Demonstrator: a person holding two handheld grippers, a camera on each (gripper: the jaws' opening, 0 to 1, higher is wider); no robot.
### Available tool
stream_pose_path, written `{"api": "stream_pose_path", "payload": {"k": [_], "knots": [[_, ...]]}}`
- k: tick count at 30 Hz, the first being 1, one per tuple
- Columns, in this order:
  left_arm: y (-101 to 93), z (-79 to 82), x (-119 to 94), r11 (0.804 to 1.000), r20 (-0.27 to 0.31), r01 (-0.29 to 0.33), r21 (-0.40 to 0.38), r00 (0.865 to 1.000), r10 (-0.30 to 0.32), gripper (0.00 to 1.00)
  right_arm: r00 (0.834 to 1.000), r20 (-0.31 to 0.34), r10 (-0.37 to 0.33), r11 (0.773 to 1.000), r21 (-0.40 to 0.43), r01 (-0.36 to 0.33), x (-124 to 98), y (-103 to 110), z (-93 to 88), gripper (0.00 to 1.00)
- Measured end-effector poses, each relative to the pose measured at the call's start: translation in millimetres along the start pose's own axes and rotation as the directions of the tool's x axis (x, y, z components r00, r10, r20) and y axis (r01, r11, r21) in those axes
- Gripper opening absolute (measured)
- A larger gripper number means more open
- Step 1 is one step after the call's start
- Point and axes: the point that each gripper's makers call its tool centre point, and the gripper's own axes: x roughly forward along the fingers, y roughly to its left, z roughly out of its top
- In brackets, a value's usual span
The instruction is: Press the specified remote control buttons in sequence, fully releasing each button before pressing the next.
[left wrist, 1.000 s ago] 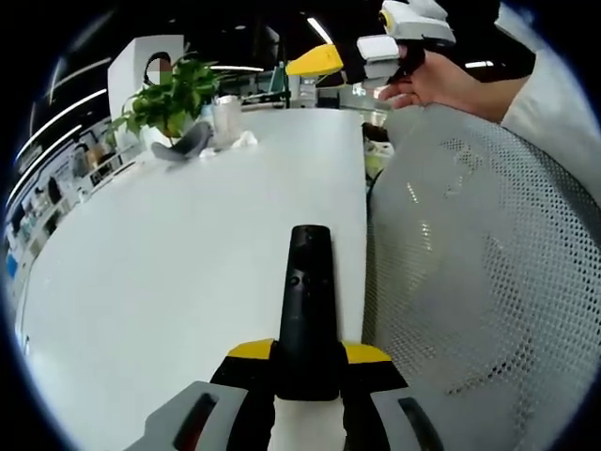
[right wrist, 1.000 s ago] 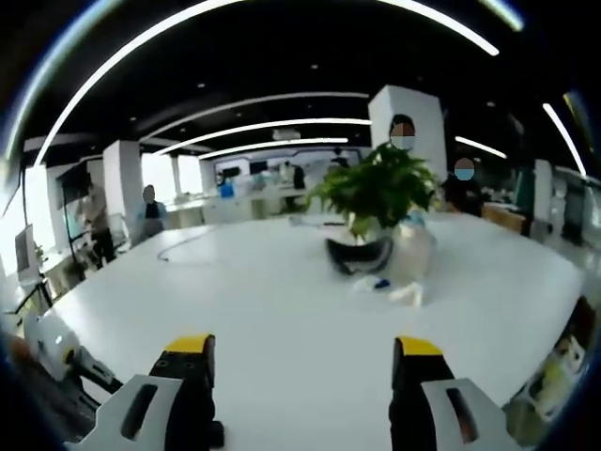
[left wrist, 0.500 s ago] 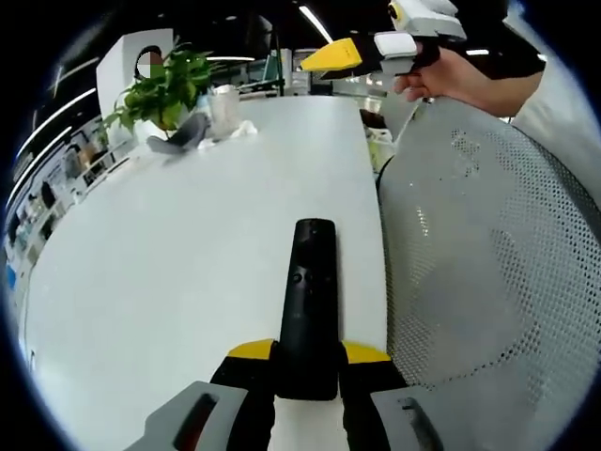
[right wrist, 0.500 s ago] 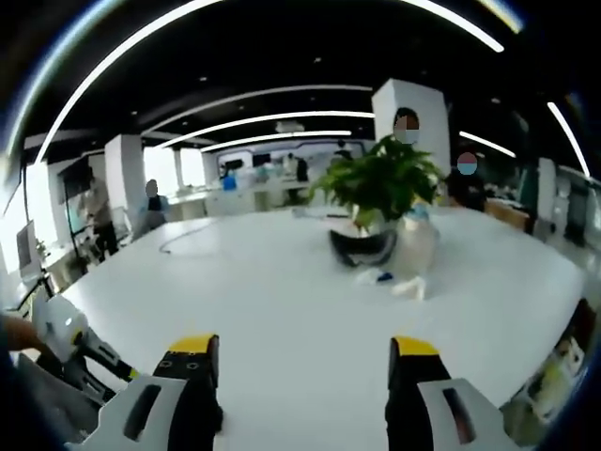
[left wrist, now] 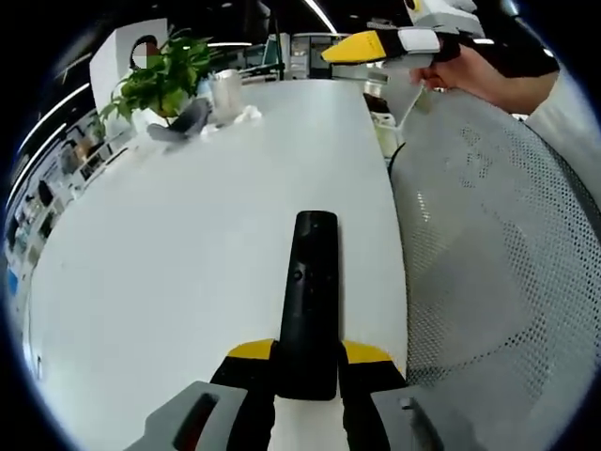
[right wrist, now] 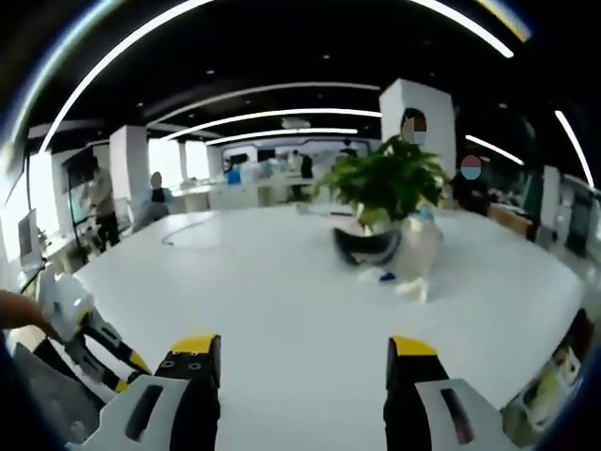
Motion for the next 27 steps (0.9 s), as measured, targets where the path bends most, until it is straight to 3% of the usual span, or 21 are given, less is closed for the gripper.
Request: {"api": "stream_pose_path", "payload": {"k": [8, 20, 27], "knots": [[6.0, -0.7, 0.1, 1.000, -0.061, 0.016, 0.013, 0.998, -0.016, 0.25, 1.000, -0.004, 0.002, 1.000, 0.001, -0.002, -0.2, 0.4, -1.2, 0.70], [21.4, -3.1, -1.4, 1.000, -0.108, 0.010, 0.012, 0.994, -0.009, 0.24, 1.000, -0.016, 0.008, 1.000, -0.018, -0.009, 0.2, 3.0, -3.4, 0.69], [38.3, -7.5, -3.6, 1.000, -0.148, 0.002, 0.006, 0.989, -0.001, 0.24, 1.000, -0.023, 0.008, 1.000, -0.024, -0.008, 0.1, 3.5, -4.7, 0.69]]}}
